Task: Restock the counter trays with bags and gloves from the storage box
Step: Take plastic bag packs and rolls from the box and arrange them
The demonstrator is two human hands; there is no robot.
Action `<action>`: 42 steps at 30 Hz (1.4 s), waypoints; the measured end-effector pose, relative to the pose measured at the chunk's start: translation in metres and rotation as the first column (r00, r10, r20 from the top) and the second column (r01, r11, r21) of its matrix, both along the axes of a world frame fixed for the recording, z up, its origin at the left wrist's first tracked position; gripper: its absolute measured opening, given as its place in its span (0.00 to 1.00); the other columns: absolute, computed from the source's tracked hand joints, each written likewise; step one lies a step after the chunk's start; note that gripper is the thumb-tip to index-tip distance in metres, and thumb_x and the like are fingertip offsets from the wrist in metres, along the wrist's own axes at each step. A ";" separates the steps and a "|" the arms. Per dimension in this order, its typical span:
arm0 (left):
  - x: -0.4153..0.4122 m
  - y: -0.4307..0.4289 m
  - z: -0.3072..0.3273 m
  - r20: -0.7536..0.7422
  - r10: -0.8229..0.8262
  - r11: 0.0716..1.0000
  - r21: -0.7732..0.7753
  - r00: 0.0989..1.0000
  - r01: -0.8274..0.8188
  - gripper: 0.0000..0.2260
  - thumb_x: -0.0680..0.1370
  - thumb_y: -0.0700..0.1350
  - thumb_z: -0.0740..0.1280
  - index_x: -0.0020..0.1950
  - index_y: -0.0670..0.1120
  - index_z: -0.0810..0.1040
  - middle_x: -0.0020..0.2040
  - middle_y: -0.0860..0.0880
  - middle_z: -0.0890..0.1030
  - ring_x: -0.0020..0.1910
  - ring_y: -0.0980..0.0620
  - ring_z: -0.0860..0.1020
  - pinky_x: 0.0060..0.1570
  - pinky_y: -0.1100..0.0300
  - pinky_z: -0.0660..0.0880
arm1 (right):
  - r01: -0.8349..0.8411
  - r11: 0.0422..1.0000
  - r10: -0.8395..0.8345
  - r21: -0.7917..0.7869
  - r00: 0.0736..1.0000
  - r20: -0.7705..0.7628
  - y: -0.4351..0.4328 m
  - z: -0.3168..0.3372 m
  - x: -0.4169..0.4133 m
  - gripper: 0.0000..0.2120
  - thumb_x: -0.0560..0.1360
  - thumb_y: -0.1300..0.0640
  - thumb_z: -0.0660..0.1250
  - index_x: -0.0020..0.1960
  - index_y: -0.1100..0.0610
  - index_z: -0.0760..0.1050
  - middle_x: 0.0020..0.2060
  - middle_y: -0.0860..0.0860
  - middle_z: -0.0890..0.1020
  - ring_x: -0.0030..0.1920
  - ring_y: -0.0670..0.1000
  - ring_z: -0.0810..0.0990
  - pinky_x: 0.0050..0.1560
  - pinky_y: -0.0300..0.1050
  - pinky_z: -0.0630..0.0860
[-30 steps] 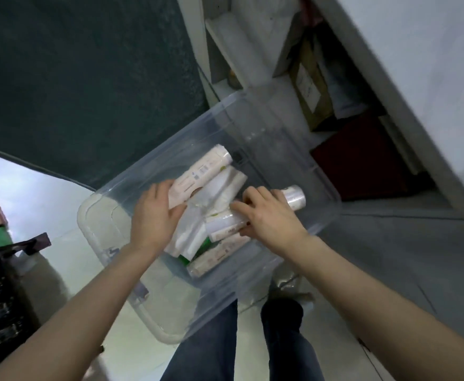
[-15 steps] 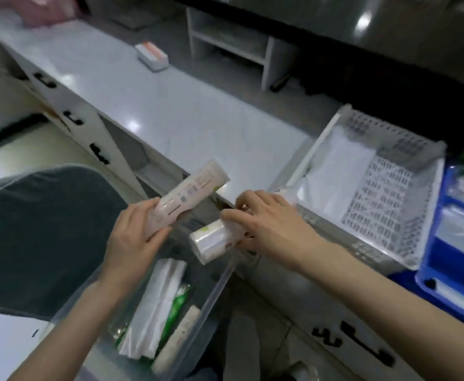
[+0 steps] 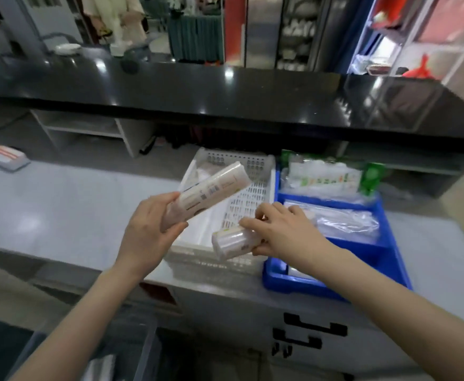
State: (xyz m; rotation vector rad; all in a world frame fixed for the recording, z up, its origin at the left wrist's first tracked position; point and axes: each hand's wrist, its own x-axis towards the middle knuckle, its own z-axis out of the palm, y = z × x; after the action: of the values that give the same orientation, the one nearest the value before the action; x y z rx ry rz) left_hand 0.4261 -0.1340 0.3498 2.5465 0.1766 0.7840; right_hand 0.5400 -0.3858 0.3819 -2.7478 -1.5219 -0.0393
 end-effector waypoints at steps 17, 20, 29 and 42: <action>0.097 -0.149 -0.046 -0.180 -0.251 0.962 0.064 0.951 0.266 0.25 0.70 0.43 0.74 0.66 0.46 0.73 0.59 0.49 0.78 0.57 0.51 0.74 0.58 0.55 0.71 | 0.278 0.956 -0.291 -0.092 0.935 -0.200 -0.122 -0.085 0.062 0.26 0.75 0.41 0.62 0.69 0.49 0.65 0.59 0.55 0.73 0.60 0.58 0.71 0.56 0.53 0.67; 0.097 -0.151 -0.048 -0.196 -0.252 0.961 0.069 0.948 0.269 0.25 0.70 0.43 0.74 0.66 0.45 0.73 0.60 0.49 0.78 0.57 0.51 0.74 0.59 0.59 0.69 | 0.245 0.968 -0.249 -0.048 0.949 -0.194 -0.130 -0.086 0.058 0.27 0.74 0.40 0.63 0.69 0.49 0.66 0.61 0.53 0.73 0.61 0.56 0.70 0.55 0.51 0.68; 0.101 -0.139 -0.042 -0.205 -0.314 0.941 0.063 0.927 0.332 0.25 0.71 0.44 0.74 0.66 0.46 0.73 0.60 0.49 0.78 0.58 0.52 0.74 0.58 0.60 0.69 | 0.290 0.942 -0.333 -0.170 0.868 -0.368 -0.131 -0.072 0.038 0.20 0.74 0.48 0.67 0.66 0.47 0.73 0.58 0.50 0.76 0.57 0.54 0.76 0.54 0.48 0.75; 0.100 -0.119 -0.042 -0.164 -0.381 0.922 0.011 0.910 0.388 0.25 0.71 0.44 0.74 0.66 0.48 0.72 0.58 0.51 0.78 0.53 0.55 0.73 0.53 0.59 0.71 | 0.410 0.912 -0.398 -0.035 0.858 -0.323 -0.134 -0.064 0.013 0.20 0.77 0.51 0.63 0.69 0.49 0.69 0.59 0.52 0.73 0.58 0.54 0.72 0.56 0.48 0.73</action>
State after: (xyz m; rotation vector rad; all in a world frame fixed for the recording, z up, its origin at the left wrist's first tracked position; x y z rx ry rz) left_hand 0.5262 -0.2527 0.3081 2.5650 -0.2900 0.4347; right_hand 0.5531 -0.5198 0.3183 -2.8115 -0.8415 0.3644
